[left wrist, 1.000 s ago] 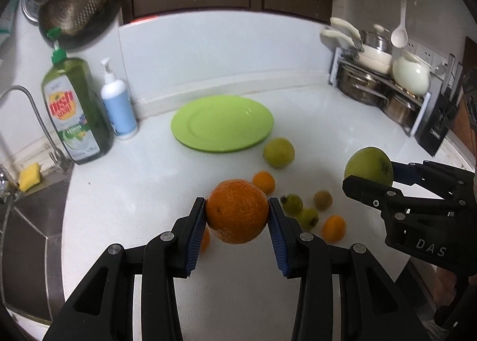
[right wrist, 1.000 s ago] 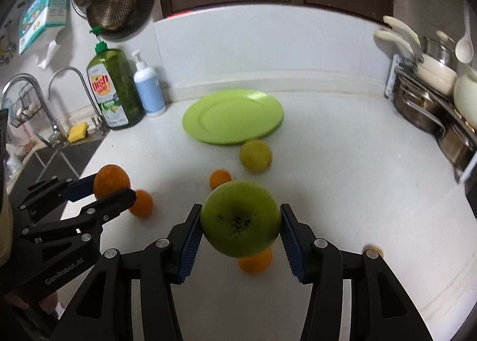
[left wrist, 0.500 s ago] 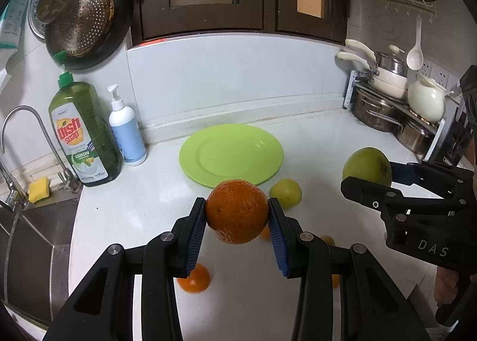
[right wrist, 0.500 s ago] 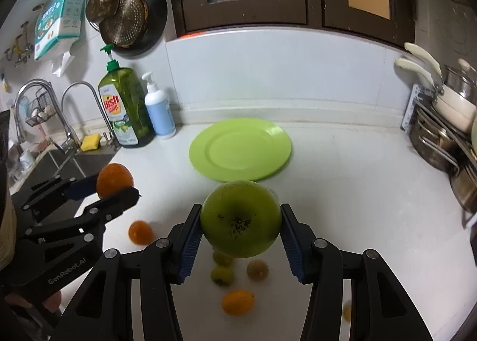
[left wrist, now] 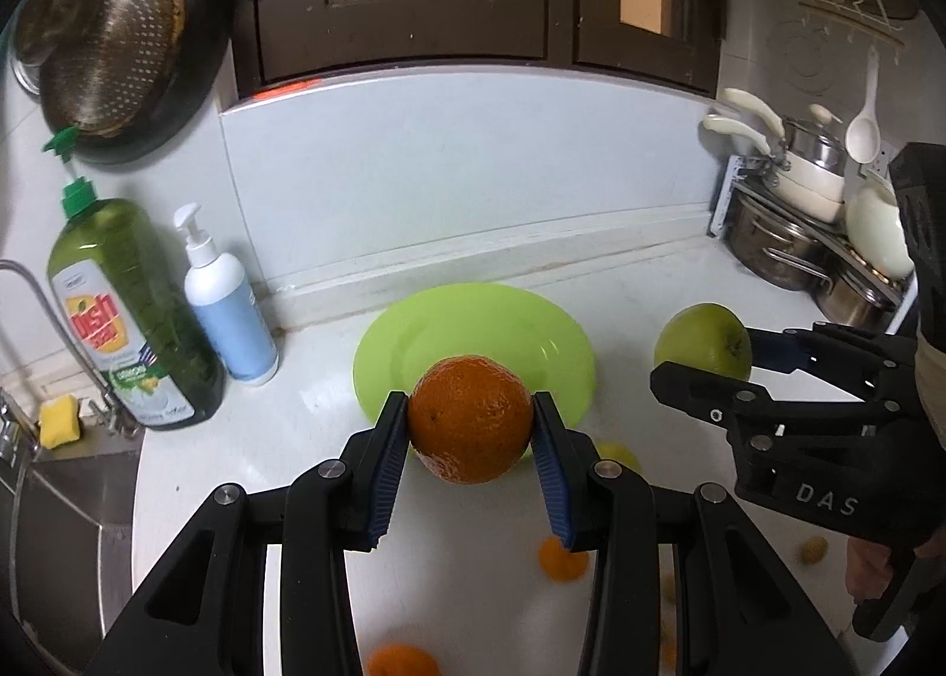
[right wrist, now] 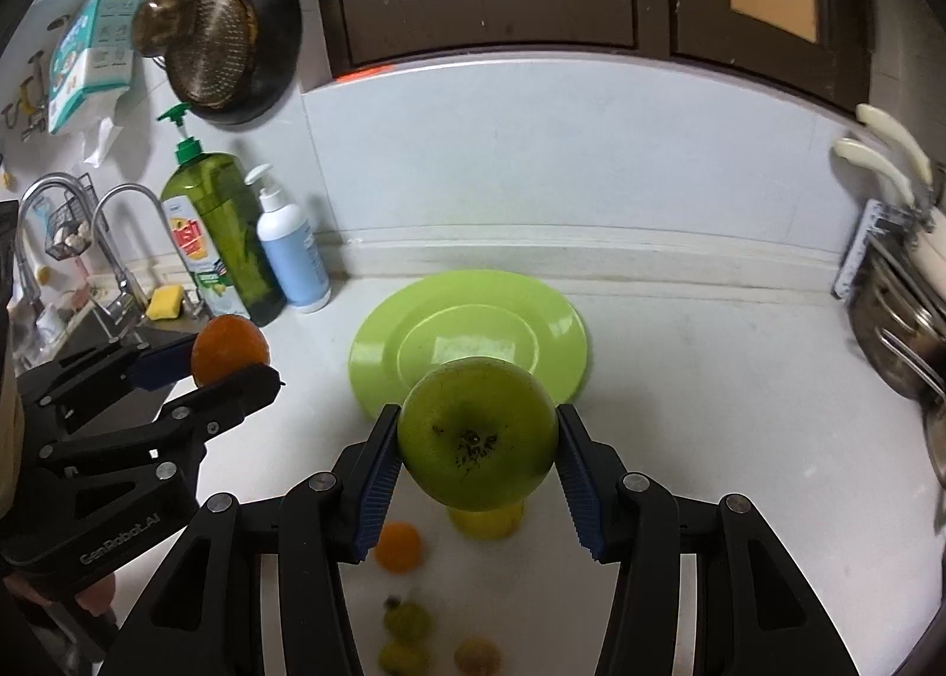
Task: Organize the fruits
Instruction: 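Carry the green apple and orange toward the green plate with both grippers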
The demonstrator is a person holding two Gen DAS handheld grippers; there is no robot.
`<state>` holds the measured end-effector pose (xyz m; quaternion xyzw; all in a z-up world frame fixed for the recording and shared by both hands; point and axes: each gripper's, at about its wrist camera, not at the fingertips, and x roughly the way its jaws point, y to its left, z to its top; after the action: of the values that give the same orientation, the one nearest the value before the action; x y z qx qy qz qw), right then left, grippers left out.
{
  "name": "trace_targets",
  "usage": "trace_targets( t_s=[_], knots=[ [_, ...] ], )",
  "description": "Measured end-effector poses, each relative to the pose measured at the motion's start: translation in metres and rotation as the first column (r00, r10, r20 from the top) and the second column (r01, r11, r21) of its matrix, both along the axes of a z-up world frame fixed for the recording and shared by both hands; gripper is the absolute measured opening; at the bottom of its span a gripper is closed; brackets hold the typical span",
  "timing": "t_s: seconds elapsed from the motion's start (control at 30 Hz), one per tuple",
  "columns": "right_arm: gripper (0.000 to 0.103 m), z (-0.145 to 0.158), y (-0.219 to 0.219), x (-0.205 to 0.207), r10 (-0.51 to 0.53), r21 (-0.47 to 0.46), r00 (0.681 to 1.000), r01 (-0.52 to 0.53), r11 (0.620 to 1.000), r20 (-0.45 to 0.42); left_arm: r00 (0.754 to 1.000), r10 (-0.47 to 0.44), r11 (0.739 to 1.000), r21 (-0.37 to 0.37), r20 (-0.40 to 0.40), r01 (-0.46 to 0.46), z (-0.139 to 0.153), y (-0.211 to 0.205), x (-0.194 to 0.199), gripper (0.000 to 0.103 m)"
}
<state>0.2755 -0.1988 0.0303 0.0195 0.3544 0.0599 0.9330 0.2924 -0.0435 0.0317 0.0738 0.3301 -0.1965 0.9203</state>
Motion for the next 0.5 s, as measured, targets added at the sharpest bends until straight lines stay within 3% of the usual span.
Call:
trace_targets(
  t_s=[0.5],
  knots=[
    [0.051,-0.036,-0.017,0.108,0.009,-0.014,0.990,-0.011,1.000,-0.142,0.991,0.020,1.000,0.017,-0.133,-0.018,-0.035,-0.015,0.107,0.041]
  ],
)
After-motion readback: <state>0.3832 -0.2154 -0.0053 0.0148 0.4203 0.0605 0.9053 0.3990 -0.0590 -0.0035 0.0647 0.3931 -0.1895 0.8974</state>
